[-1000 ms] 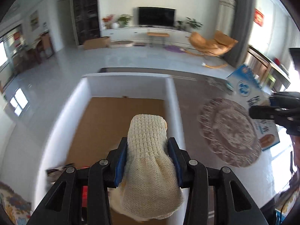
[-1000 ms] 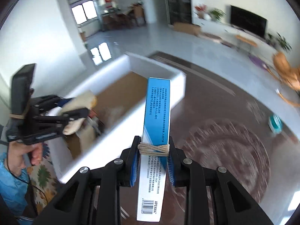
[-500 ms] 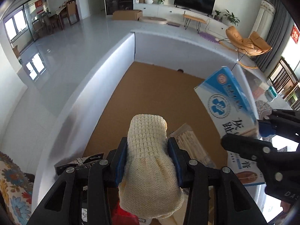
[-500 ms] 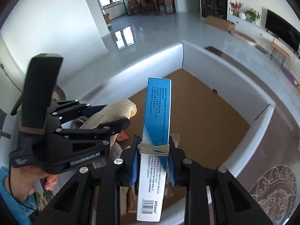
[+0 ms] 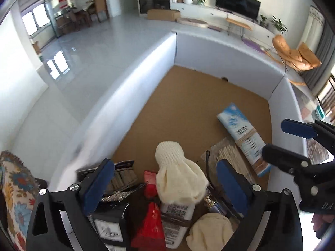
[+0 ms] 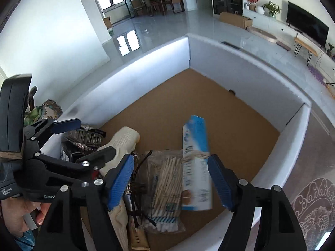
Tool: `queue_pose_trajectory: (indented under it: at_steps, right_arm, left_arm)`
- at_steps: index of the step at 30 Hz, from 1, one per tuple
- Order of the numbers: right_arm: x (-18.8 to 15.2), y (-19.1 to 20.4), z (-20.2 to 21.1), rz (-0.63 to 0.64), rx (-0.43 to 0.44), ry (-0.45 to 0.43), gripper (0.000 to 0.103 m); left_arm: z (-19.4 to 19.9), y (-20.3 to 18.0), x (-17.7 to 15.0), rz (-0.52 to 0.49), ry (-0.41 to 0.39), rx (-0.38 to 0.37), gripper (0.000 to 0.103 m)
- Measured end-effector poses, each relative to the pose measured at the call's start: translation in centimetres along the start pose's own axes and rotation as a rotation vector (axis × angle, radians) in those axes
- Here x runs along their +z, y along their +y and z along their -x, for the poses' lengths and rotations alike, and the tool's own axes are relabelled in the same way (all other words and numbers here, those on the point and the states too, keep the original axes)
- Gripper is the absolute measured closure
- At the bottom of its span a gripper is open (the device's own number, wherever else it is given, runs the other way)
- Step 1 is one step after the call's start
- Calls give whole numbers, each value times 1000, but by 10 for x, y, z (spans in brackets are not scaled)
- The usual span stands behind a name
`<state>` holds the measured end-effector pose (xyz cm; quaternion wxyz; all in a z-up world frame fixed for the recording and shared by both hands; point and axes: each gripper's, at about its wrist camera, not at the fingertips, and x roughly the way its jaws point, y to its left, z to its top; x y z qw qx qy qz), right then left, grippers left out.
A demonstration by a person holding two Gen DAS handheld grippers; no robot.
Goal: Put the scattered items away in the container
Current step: 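Open both tools to drop the glove and medicine box into the box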
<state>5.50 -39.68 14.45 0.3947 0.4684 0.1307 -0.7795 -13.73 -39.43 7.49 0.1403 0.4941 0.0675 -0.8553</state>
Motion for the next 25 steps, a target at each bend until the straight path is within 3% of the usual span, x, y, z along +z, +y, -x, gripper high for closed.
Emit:
queue_pose_trajectory:
  at_steps: [5,7,12,19,23,25]
  right_arm:
    - [-8,-9,42,32,-32,-45,29]
    - [-17,-11,53,46,-47,-45,29]
    - [-31,-15,70,61,-50,-25,29]
    - [-41,-14,75,100,-59,-19,29]
    - [-41,-15,74,88,-53,-24,29]
    - [-40,-15,74,88,-52,-28,29]
  left_arm:
    - [43,-22,-12,-12,-71,123,0]
    - [58,-27,-16,25,-112,137,0]
    - [90,-37,-31,131,-158,88,0]
    - [98,-44,-42,279,-167,16,0]
    - [102,-43,-50,321,-203,-1,0]
    - [103,-43,-51,322,-214,28,0]
